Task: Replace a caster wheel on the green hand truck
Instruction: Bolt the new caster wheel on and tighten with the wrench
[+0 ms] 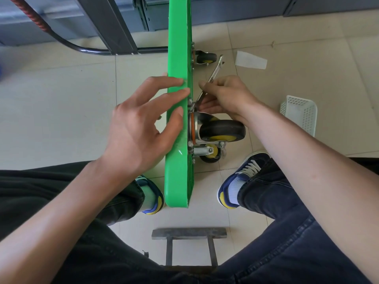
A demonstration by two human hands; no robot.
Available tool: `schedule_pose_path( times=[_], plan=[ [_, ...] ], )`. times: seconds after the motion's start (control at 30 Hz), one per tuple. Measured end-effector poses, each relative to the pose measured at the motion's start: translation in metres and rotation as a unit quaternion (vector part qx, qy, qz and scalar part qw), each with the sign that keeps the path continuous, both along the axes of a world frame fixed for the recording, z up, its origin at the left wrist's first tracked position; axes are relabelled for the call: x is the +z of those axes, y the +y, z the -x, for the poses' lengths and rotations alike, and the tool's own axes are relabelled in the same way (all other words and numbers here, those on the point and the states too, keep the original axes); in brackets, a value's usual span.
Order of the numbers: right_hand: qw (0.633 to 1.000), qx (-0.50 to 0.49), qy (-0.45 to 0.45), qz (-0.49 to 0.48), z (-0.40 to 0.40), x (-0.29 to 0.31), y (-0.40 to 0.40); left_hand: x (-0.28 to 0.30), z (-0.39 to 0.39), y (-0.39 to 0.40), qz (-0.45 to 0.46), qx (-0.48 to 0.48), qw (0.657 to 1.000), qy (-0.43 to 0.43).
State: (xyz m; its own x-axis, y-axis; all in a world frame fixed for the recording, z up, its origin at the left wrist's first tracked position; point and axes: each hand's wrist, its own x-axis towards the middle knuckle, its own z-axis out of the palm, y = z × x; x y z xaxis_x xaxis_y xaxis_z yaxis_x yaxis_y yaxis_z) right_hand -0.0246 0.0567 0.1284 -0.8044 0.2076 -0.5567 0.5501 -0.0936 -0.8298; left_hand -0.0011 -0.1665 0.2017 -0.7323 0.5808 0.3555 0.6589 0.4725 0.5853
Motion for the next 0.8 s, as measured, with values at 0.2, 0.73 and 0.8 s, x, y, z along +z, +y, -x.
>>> schedule_pose_path(
  times=[0.2, 0.73, 0.8],
  plan=[
    [0.999, -0.036, 0.036, -0.013, -0.006, 0.006, 0.006, 0.0, 0.0, 0.001, 0.001, 0.002, 1.0, -0.002],
    [0.927, 0.12, 0.243, -0.26, -0.027, 0.032, -0.012, 0.001, -0.001, 0.001, 0.002, 0.005, 1.0, 0.0],
    [0.924, 0.127, 0.246, -0.265, -0.029, 0.031, -0.015, 0.001, 0.0, 0.001, 0.002, 0.007, 1.0, -0.001]
  ],
)
